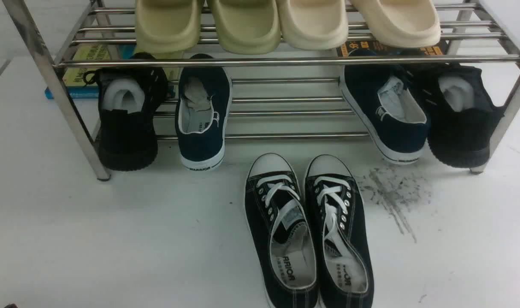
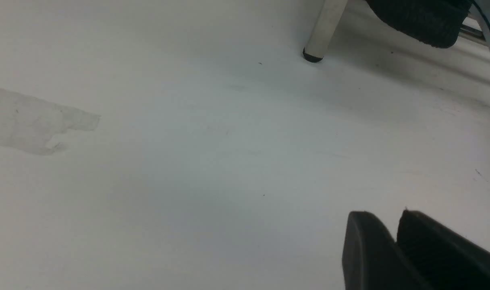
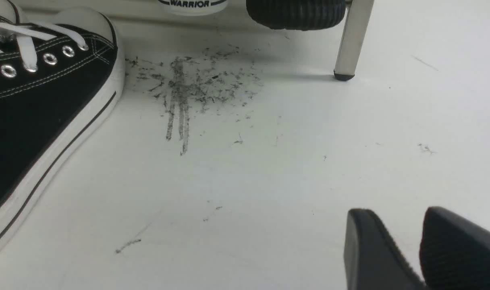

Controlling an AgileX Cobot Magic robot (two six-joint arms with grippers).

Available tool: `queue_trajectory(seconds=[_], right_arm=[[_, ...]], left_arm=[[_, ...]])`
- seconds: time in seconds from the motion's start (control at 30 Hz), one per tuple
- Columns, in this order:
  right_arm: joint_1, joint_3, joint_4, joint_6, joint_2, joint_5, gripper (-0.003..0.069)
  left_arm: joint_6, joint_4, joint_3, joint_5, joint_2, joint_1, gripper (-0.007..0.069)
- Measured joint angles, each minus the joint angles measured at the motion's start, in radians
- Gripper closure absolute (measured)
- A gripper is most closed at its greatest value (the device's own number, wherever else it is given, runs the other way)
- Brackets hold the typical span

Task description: Take the shoes off the shelf with your hand on the white table.

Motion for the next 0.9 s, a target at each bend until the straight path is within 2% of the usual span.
queue_trajectory(seconds=[0.9], right_arm=[[0.0, 0.0, 0.0, 0.0, 0.0, 0.0, 0.0421]], left_arm=[[0.0, 0.001, 0.0, 0.0, 0.0, 0.0, 0.0462]])
